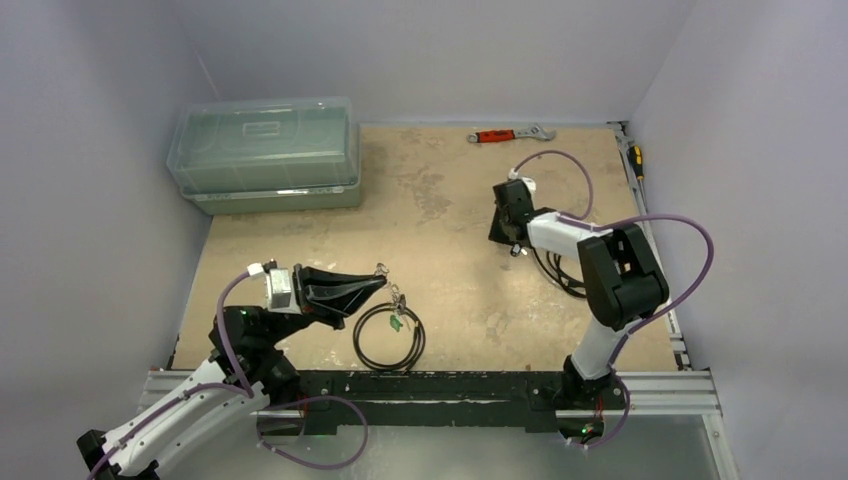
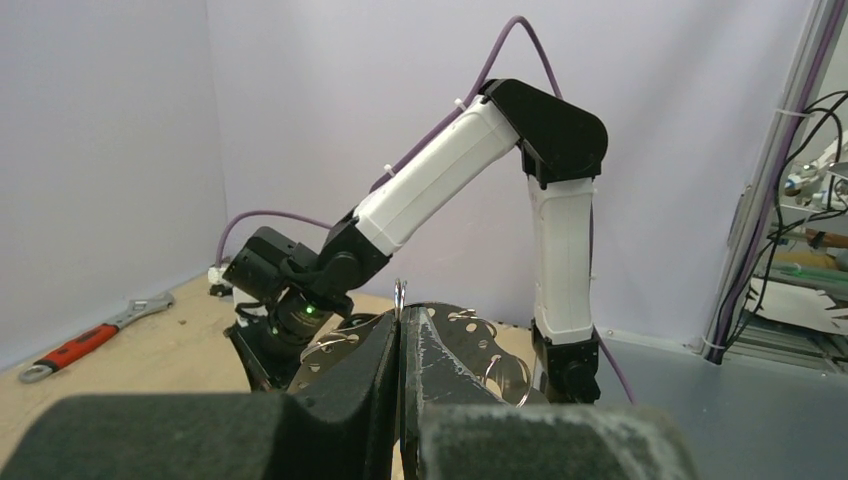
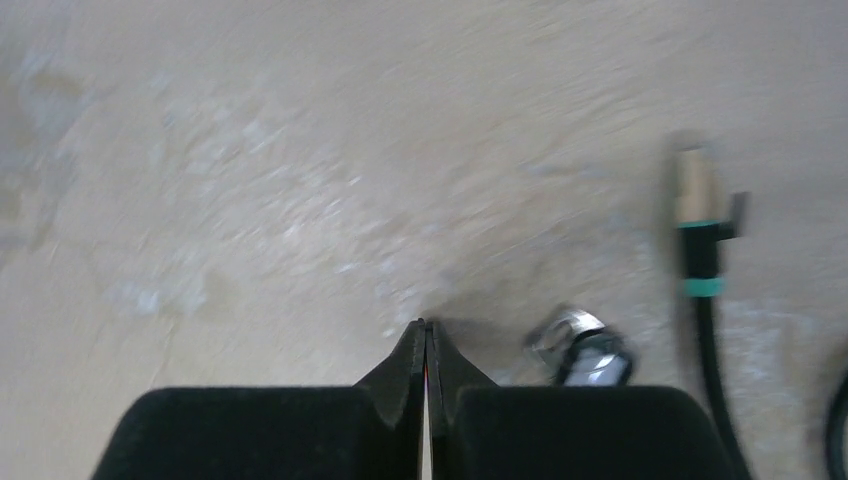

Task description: Put the keys on the keyring

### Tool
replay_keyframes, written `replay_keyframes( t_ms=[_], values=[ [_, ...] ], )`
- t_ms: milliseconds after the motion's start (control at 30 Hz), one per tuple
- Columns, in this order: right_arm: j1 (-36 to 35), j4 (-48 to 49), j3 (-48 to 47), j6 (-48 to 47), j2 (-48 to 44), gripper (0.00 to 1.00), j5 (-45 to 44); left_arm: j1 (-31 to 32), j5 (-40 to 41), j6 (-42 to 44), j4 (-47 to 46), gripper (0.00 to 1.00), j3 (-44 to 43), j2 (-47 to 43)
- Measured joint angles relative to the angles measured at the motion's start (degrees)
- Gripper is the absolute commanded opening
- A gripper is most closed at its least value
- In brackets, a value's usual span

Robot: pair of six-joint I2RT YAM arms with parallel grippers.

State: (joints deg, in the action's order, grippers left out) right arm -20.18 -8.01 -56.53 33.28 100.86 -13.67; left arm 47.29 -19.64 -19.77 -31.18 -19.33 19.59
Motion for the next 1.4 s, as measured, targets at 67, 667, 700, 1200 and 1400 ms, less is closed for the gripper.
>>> replay_keyframes(
  t_ms=[67,667,700,1200,1400],
  values=[
    [-2.4,-0.1,0.0,-1.7,-0.1,0.0,1.3,0.0,0.3,1.0,1.5,0.0,-0.8,-0.3],
    [-0.9,-0.1,5.1,-2.3,-10.0,0.64,-8.3,0.0,5.7,15.6,26.3,0.0,-9.9,-3.7],
    [-0.6,-0.1,4.9,-2.1,-9.1,0.64,-9.3,0.0,5.9,15.9,26.8,0.0,-9.8,-4.0],
    [-0.8,1.7,3.4,-0.2,-2.1,0.51,-8.0,-0.1,5.9,16.2,29.8,0.0,-9.4,-5.3],
    [-12.6,1.3,6.3,0.4,-6.7,0.51,-2.3,-0.4,5.9,16.2,29.9,0.0,-9.3,-6.5]
  ],
)
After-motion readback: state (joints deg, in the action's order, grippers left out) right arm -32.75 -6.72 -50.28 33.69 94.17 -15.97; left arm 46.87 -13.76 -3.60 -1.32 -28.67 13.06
